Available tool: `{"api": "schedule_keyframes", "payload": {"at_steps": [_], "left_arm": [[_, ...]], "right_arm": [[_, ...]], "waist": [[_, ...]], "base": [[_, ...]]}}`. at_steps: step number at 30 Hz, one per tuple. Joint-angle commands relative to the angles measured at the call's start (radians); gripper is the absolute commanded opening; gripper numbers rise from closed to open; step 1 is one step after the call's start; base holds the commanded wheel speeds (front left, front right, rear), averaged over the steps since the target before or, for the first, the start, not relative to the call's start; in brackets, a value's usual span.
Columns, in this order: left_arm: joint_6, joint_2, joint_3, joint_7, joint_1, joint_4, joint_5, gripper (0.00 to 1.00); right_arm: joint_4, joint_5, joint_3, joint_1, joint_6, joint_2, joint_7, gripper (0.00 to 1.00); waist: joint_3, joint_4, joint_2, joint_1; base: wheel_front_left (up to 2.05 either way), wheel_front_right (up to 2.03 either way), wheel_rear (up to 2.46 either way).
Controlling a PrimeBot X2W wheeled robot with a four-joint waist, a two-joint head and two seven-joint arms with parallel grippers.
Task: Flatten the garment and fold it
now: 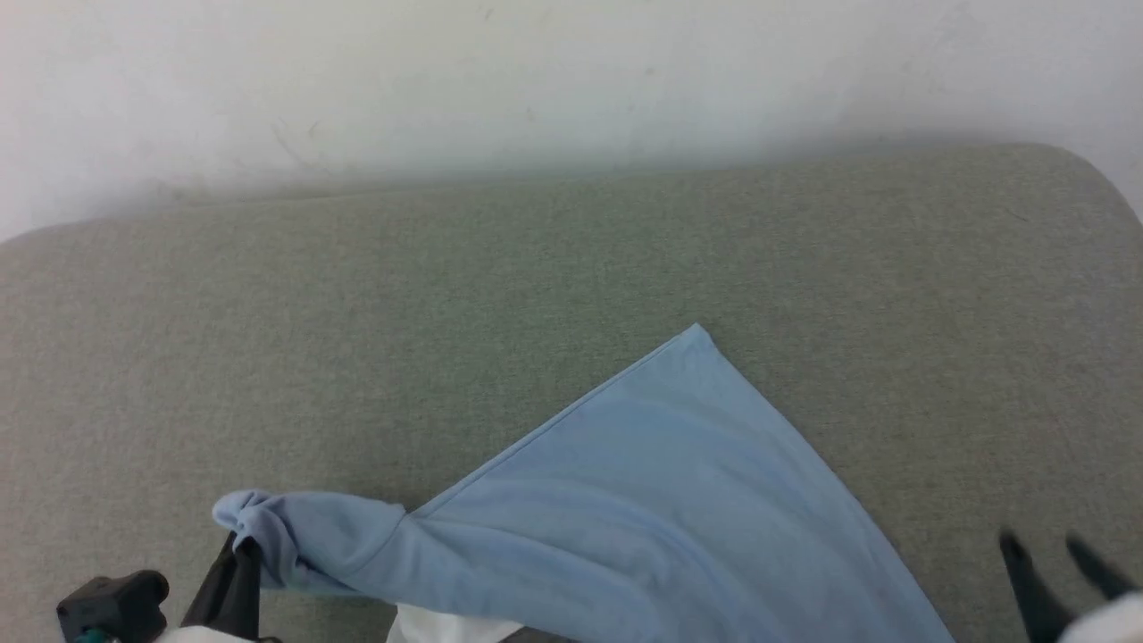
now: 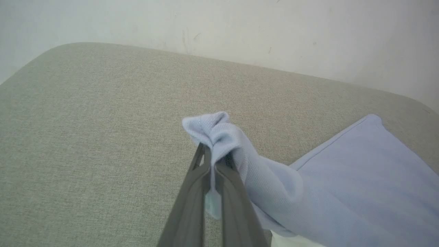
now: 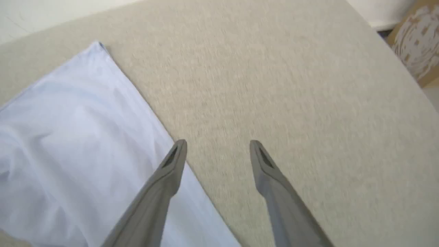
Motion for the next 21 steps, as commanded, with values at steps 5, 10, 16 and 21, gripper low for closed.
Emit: {"api": "schedule_keyframes", "payload": {"at_steps": [5,10,16,21], "left_arm": [[-0.014,-0.004,-0.018,0.001,-0.067,-0.013,0.021,0.00],[-0.037,-0.019,-0.041,-0.009,-0.138,-0.013,0.036,0.00],[-0.067,-0.043,-0.072,-0.024,-0.213,0.013,0.050,0.00],[-0.088,-0.066,-0.089,-0.040,-0.248,0.043,0.048,0.00]], "right_arm": [[0.130,-0.009,0.084,-0.229,-0.001,-0.019,-0.147,1.00],[0.346,0.014,0.221,-0.485,-0.001,-0.061,-0.154,1.00],[0.586,0.080,0.383,-0.747,-0.001,-0.109,-0.026,1.00],[0.741,0.141,0.497,-0.892,-0.001,-0.132,0.105,1.00]], "waist": [[0.060,0.054,0.0000,0.0000],[0.125,0.098,0.0000,0.0000],[0.179,0.146,0.0000,0.0000],[0.213,0.171,0.0000,0.0000]], "base": [[0.00,0.00,0.00],[0.00,0.00,0.00],[0.00,0.00,0.00],[0.00,0.00,0.00]]}}
